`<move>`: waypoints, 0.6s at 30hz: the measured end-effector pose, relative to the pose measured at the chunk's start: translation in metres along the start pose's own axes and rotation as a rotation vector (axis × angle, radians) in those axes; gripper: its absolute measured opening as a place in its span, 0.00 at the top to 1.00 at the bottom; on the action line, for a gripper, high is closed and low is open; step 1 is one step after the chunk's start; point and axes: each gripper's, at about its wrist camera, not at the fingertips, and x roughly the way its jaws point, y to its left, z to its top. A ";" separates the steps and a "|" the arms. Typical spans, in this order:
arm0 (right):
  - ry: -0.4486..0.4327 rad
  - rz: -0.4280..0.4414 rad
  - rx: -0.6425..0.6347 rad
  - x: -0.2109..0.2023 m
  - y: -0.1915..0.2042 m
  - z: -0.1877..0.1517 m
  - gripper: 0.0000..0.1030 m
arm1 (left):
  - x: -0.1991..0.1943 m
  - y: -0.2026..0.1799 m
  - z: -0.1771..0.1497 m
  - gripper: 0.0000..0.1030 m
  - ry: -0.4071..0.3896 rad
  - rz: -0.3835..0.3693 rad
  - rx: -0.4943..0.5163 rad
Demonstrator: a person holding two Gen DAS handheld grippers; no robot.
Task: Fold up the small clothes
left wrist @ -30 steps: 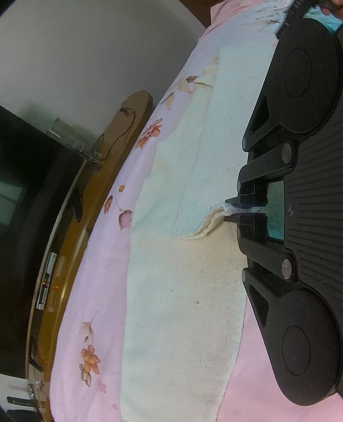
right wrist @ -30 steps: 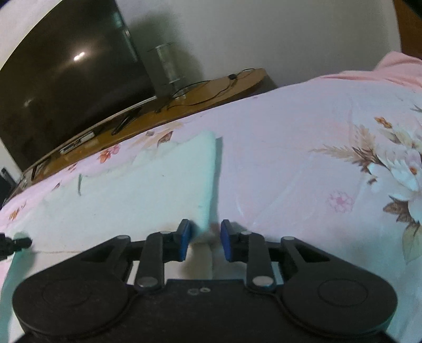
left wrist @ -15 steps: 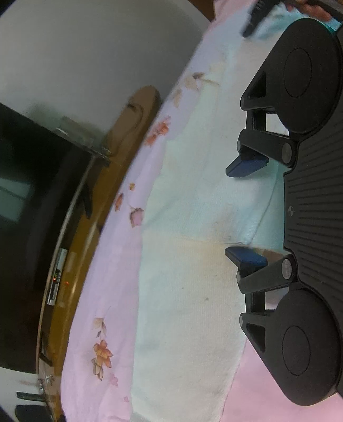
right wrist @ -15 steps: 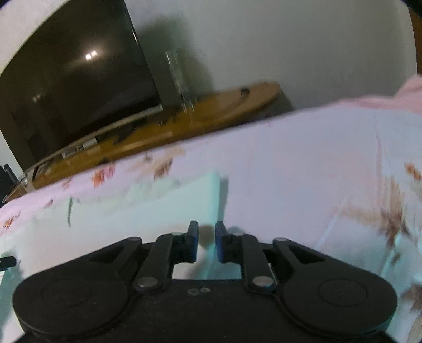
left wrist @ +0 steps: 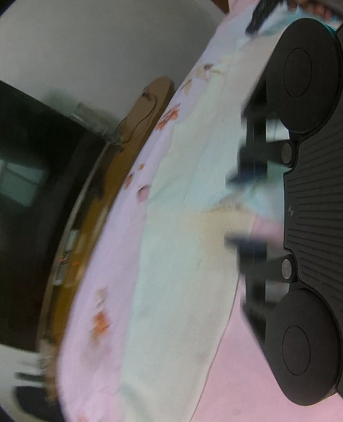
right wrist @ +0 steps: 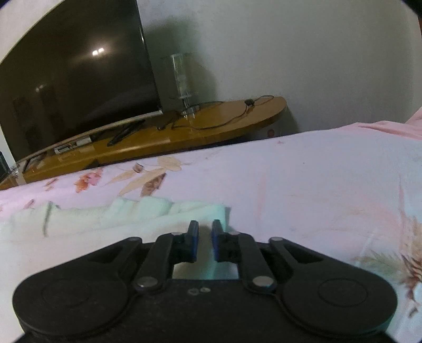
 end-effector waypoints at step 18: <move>0.037 -0.005 0.165 -0.120 0.001 -0.059 0.75 | -0.069 0.246 -0.008 0.33 -0.268 0.041 -0.727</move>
